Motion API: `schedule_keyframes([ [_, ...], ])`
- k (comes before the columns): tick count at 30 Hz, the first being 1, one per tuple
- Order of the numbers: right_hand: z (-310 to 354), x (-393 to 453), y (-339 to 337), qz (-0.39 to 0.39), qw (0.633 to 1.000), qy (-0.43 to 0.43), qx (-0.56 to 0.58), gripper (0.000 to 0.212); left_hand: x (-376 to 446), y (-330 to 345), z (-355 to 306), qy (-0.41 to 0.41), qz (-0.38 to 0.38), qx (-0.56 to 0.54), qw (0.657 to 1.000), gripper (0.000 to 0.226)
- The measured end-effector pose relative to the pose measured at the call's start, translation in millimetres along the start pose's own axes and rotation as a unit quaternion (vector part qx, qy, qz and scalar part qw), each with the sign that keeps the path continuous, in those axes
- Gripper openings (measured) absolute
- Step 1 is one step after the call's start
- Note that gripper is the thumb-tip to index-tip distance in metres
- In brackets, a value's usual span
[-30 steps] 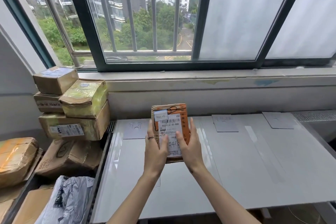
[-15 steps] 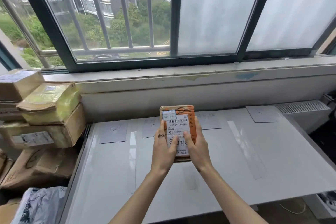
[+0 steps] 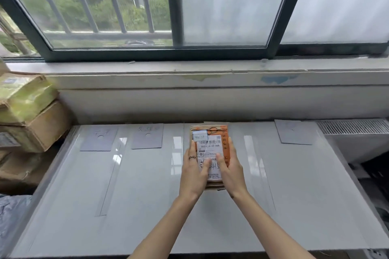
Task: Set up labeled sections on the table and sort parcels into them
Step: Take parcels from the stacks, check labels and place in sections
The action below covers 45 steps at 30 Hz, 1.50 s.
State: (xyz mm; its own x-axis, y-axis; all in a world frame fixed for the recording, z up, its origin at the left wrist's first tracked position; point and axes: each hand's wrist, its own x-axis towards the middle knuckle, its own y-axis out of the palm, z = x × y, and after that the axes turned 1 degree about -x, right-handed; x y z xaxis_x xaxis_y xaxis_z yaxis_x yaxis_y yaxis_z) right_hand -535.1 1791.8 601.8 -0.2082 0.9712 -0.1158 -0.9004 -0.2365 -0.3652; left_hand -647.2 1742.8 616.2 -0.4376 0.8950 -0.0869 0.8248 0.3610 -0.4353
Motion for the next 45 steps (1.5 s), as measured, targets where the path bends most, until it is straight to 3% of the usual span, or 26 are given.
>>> schedule_keyframes([
  [15, -48.9, 29.3, 36.2, 0.034, 0.997, 0.072, 0.004, 0.064, 34.5, 24.4, 57.8, -0.067, -0.001, 0.094, 0.993, 0.071],
  [31, -46.0, 41.1, 52.9, 0.034, 0.995, 0.071, -0.062, 0.061, 46.7, 20.3, 73.5, -0.071, -0.005, 0.148, 0.986, 0.069],
  [45, -32.4, 43.2, 38.4, 0.008, 0.955, 0.049, -0.291, 0.067, 46.7, 15.5, 60.4, -0.072, -0.013, 0.264, 0.962, 0.069],
])
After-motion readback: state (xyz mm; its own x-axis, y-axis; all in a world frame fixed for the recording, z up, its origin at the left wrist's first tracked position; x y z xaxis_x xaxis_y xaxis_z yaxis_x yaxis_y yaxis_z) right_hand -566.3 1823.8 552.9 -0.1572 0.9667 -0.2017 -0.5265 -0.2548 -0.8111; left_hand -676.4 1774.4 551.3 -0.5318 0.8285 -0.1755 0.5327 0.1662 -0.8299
